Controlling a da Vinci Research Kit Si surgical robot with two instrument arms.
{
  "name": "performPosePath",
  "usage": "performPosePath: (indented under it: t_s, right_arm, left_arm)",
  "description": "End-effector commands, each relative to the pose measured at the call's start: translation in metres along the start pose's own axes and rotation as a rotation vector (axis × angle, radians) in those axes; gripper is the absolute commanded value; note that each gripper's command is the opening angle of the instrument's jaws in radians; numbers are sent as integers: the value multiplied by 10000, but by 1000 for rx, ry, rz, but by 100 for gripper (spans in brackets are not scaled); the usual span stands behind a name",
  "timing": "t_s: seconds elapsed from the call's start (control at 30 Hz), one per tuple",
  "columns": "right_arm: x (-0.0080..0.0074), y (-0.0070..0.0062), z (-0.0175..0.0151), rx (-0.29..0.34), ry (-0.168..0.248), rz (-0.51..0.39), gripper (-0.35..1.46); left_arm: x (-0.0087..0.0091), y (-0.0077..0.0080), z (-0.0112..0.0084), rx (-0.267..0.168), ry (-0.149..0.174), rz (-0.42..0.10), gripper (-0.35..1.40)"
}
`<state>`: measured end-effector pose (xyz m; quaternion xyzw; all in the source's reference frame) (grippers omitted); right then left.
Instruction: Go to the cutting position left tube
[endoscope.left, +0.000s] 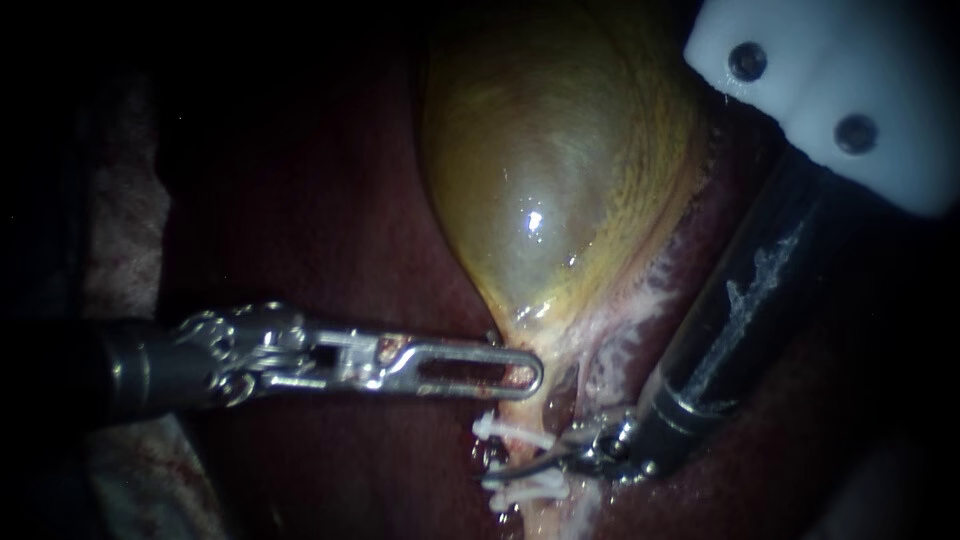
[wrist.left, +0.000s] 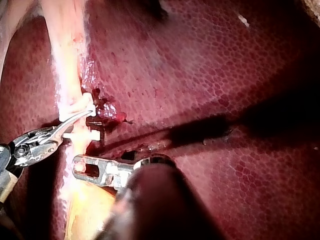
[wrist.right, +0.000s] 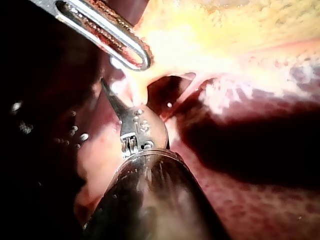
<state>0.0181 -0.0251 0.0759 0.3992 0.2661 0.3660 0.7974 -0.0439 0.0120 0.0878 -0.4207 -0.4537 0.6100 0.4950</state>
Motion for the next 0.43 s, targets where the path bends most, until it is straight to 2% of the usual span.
performPosePath:
  t_s: [0.03, 0.43]
  right_arm:
    - [0, 0, 0, 0, 0, 0, 34]
    - [0, 0, -1, 1, 0, -1, 34]
  left_arm:
    - [0, 0, 0, 0, 0, 0, -35]
    - [0, 0, 0, 0, 0, 0, -35]
